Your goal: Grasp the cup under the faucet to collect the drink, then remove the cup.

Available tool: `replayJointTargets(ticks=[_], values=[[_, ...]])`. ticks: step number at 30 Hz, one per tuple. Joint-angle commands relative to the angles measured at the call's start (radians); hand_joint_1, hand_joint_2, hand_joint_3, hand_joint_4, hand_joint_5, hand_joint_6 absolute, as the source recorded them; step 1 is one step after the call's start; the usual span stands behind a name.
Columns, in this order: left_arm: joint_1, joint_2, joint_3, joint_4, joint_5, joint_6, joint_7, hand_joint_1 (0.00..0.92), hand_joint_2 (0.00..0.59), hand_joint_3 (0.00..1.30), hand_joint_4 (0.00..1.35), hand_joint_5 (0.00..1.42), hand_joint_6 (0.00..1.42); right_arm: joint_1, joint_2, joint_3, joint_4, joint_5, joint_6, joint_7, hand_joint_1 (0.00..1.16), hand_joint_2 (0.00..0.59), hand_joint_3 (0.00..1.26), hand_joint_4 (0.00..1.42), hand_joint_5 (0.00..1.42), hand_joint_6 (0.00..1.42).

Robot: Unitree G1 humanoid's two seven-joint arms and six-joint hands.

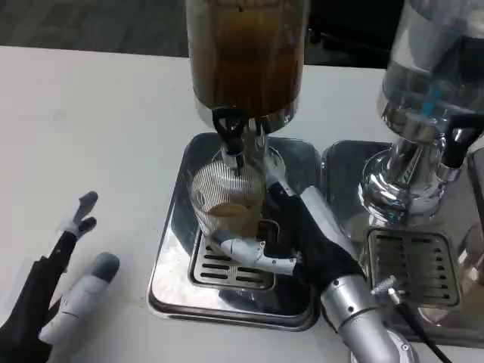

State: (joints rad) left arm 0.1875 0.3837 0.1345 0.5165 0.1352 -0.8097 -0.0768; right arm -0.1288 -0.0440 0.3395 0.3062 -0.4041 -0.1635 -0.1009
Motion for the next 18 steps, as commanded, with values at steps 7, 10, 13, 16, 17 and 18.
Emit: replayJointTargets(ticks=[7, 10, 13, 16, 17, 18], values=[[0.005, 0.004, -0.003, -0.009, -0.004, 0.008, 0.001, 0.000, 0.116, 0.03, 0.00, 0.09, 0.00, 0.003, 0.008, 0.034, -0.016, -0.010, -0.018, 0.016, 0.72, 0.200, 0.00, 0.15, 0.12, 0.18], [0.007, 0.003, -0.003, -0.011, -0.004, 0.009, 0.001, 0.000, 0.117, 0.03, 0.00, 0.09, 0.00, 0.001, 0.012, 0.036, -0.007, -0.005, -0.017, 0.013, 0.72, 0.202, 0.00, 0.17, 0.14, 0.20], [0.012, 0.002, -0.003, -0.013, -0.004, 0.008, 0.002, 0.000, 0.118, 0.03, 0.00, 0.09, 0.00, -0.006, 0.017, 0.038, 0.001, 0.001, -0.021, 0.011, 0.75, 0.205, 0.04, 0.20, 0.17, 0.22], [0.015, 0.002, -0.001, -0.014, -0.004, 0.008, 0.003, 0.000, 0.119, 0.03, 0.00, 0.09, 0.00, -0.013, 0.022, 0.043, 0.007, -0.001, -0.025, 0.008, 0.75, 0.208, 0.06, 0.21, 0.18, 0.23], [0.016, 0.003, -0.001, -0.014, -0.004, 0.008, 0.003, 0.000, 0.119, 0.03, 0.00, 0.09, 0.00, -0.015, 0.024, 0.045, 0.008, -0.003, -0.024, 0.006, 0.75, 0.208, 0.06, 0.21, 0.18, 0.23], [0.017, 0.003, -0.001, -0.015, -0.004, 0.008, 0.003, 0.000, 0.119, 0.03, 0.00, 0.09, 0.00, -0.016, 0.027, 0.045, 0.011, -0.003, -0.022, 0.002, 0.75, 0.208, 0.07, 0.22, 0.19, 0.24]])
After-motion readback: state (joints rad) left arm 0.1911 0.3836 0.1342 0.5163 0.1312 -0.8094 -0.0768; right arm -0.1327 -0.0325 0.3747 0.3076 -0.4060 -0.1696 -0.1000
